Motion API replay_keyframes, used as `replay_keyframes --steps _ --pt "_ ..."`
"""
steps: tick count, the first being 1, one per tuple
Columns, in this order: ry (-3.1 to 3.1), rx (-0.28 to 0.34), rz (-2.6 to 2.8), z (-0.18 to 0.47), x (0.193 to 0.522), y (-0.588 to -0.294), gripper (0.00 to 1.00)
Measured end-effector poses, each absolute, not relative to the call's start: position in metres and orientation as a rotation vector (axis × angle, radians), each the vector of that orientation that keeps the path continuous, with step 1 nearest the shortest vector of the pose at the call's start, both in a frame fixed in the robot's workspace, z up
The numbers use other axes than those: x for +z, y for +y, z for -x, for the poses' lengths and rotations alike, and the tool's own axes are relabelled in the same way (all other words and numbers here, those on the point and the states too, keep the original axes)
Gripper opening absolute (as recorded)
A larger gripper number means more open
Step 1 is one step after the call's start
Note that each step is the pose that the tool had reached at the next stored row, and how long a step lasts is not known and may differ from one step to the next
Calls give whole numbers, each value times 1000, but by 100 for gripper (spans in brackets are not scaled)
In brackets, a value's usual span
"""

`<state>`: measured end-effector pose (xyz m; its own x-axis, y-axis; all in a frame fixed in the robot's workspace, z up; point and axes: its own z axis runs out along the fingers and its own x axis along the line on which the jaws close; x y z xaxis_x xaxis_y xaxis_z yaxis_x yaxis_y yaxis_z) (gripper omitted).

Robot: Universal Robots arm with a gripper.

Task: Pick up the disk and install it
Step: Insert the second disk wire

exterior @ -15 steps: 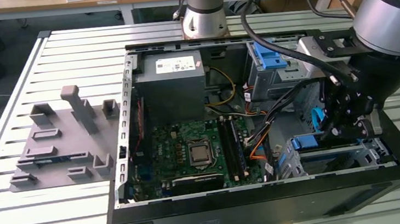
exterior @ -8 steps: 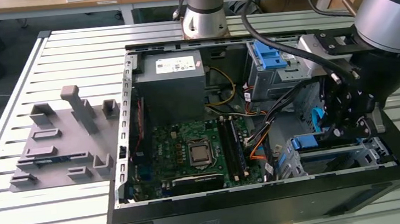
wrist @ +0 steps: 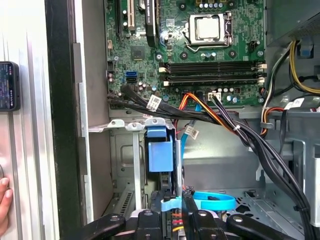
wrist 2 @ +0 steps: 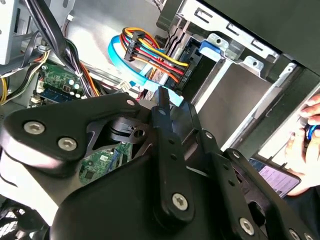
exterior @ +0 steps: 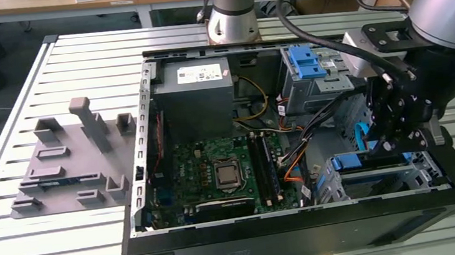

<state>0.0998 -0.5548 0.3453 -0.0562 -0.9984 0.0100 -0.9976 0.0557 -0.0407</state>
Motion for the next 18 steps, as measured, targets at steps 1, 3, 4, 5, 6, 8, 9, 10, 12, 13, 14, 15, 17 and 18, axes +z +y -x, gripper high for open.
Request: replay_keyframes --steps 1,3,4,5,6,8,9,10,12,13,14,15,17,18 --pt "2267 -57 2144 -100 347 -555 31" --pt "2267 -57 2144 -100 347 -555 31" --pt "2267 -57 2144 -100 347 -555 29" --pt "2267 -57 2144 -100 347 -555 23" --pt "2267 -57 2144 -100 348 -555 17" --pt "2267 -57 2144 -100 348 -555 11" --pt "2267 -57 2144 -100 348 -555 11" --pt "2267 -57 2144 -100 348 -555 11" --pt "2267 -57 2144 -100 348 -555 11" --pt "2267 -57 2144 -100 348 -555 11" --pt "2267 -57 2144 -100 348 -555 11" --pt "2267 -57 2144 -100 348 -555 11" --pt "2267 -57 2144 -100 348 -555 11" --pt "2267 -57 2144 -100 348 -555 11"
